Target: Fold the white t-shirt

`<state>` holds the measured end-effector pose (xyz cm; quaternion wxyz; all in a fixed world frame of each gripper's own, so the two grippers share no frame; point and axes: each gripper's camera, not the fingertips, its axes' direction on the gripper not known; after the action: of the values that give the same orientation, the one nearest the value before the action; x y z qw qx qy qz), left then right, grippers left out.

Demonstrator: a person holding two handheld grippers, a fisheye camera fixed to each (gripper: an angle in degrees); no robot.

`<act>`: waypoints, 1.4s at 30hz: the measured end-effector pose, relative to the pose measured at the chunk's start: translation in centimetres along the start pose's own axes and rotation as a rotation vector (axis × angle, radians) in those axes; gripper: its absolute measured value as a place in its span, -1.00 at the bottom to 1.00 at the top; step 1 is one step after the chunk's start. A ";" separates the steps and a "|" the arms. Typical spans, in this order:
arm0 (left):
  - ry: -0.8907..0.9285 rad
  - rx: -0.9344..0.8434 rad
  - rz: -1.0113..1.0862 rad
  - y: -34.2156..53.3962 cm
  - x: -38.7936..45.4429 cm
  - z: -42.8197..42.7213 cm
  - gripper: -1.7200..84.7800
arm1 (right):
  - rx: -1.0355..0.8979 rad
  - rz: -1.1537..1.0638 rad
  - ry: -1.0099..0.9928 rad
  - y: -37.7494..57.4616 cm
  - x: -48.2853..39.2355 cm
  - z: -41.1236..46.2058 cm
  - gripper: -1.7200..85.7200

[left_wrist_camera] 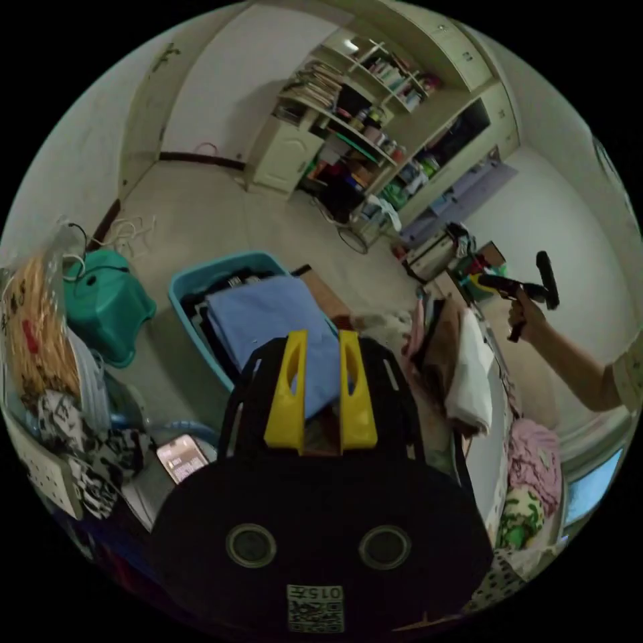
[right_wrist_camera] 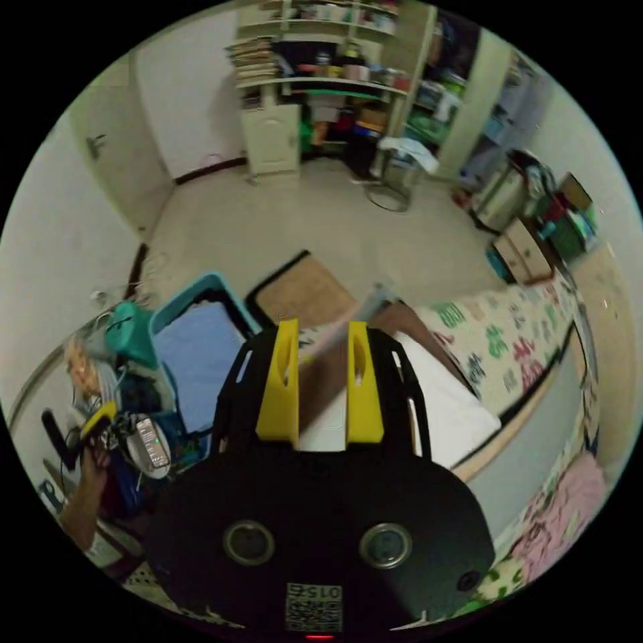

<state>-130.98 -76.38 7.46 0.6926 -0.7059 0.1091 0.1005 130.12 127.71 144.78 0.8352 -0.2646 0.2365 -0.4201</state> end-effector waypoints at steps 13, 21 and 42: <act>0.179 -0.226 0.052 -0.2 14.5 15.3 -0.78 | -0.042 0.151 0.085 -6.0 9.9 -2.7 -0.74; 0.235 -0.233 0.212 -7.7 24.2 23.0 -0.78 | 0.084 0.281 -0.197 -6.7 21.0 -20.6 -0.89; 0.349 -0.472 0.832 -13.7 68.0 49.1 -0.81 | 0.279 0.620 -0.502 1.2 55.3 -69.8 -0.96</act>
<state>-61.49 -28.05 -0.33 0.3872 -0.7462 0.4694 0.2701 117.30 65.61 82.20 0.9816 -0.1593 0.0347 -0.0992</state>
